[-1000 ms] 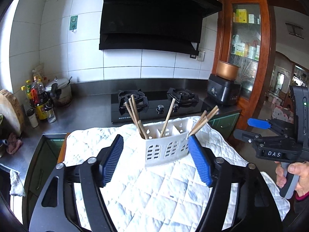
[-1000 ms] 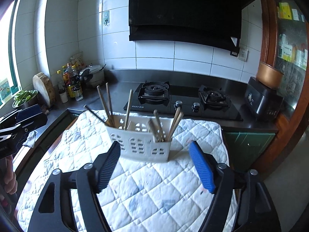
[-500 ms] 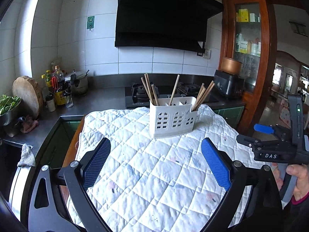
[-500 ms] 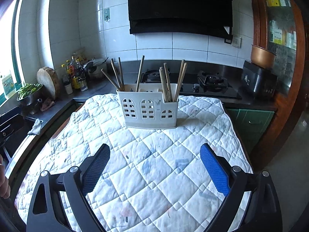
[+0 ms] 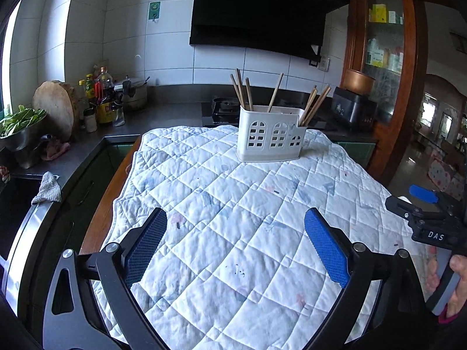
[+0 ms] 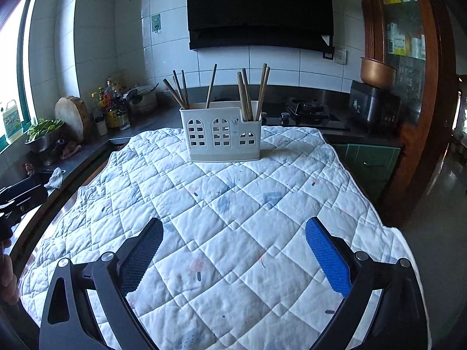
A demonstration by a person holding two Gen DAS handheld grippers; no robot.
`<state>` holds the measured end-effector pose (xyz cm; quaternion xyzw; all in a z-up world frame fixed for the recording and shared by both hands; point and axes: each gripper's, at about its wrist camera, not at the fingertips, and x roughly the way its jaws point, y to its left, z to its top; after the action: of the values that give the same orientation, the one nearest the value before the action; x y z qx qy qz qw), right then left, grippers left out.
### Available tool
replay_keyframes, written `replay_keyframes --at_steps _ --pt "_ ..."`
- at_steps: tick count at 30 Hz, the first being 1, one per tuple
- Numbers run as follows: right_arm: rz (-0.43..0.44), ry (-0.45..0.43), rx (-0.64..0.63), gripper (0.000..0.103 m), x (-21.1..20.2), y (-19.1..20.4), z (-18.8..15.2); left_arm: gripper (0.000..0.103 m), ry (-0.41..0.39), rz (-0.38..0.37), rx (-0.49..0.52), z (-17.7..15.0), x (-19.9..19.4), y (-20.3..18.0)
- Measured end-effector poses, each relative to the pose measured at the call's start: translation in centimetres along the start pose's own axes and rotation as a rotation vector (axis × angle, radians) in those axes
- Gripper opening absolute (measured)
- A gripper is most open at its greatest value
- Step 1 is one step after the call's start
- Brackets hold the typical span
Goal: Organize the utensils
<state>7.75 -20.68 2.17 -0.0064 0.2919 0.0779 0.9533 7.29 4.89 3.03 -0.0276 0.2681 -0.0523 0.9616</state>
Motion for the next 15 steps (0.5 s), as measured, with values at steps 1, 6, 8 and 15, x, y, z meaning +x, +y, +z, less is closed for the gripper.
replay_keyframes --at_steps 1,6,8,15 --pt "-0.006 -0.001 -0.005 0.095 -0.2 0.2 -0.2 0.095 0.001 -0.002 -0.002 -0.3 -0.1 0.0" --pt "-0.025 -0.006 -0.039 0.095 -1.2 1.0 -0.9 0.095 0.005 0.002 0.008 -1.7 -0.2 -0.4" --pt "-0.031 -0.014 -0.042 0.095 -1.5 0.9 -0.9 0.095 0.009 -0.011 0.008 -2.0 -0.2 -0.5" --pt "-0.026 -0.016 -0.019 0.095 -1.8 0.4 -1.1 0.095 0.026 -0.050 -0.006 -2.5 0.1 -0.6"
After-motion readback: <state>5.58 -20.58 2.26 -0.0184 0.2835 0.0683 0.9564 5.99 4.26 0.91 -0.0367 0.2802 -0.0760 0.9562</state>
